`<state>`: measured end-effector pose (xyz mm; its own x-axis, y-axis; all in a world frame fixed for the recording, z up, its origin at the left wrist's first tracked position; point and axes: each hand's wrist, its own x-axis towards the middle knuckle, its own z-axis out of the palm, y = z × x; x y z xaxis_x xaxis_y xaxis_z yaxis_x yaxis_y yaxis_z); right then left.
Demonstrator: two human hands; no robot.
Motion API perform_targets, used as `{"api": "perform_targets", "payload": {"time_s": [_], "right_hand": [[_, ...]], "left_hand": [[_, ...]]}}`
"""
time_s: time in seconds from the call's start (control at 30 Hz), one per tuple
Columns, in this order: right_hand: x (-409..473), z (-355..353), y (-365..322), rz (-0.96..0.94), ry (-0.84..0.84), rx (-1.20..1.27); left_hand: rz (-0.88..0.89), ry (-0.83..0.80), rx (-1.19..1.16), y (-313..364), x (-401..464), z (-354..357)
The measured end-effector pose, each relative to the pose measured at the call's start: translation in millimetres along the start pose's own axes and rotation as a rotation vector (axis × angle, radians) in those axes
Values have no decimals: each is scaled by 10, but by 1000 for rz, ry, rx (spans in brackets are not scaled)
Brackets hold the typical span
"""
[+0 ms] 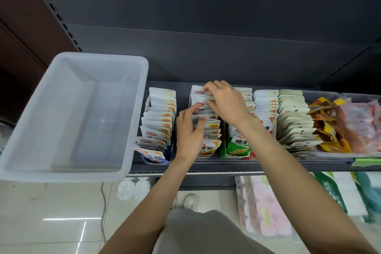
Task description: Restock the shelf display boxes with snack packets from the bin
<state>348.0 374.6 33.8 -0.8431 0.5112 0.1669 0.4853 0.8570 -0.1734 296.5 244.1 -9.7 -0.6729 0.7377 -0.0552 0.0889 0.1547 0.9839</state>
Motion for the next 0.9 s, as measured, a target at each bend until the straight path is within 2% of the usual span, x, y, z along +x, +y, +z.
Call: {"api": "perform_targets", "payload": {"time_s": [0.23, 0.4, 0.47, 0.57, 0.63, 0.77, 0.9], "right_hand": [[135, 11, 30, 38, 27, -102], [75, 55, 48, -136, 106, -114], [88, 35, 58, -183, 45, -107], [152, -16, 36, -40, -144, -122], [186, -45, -12, 6, -175, -159], [131, -57, -52, -31, -108, -266], [-105, -12, -68, -84, 124, -197]], "left_hand": [[75, 15, 107, -58, -2, -20], [94, 18, 124, -73, 0, -11], [104, 21, 129, -76, -6, -12], [115, 18, 140, -72, -4, -17], [107, 11, 130, -60, 5, -17], [171, 40, 146, -21, -9, -27], [272, 64, 142, -51, -56, -39]]}}
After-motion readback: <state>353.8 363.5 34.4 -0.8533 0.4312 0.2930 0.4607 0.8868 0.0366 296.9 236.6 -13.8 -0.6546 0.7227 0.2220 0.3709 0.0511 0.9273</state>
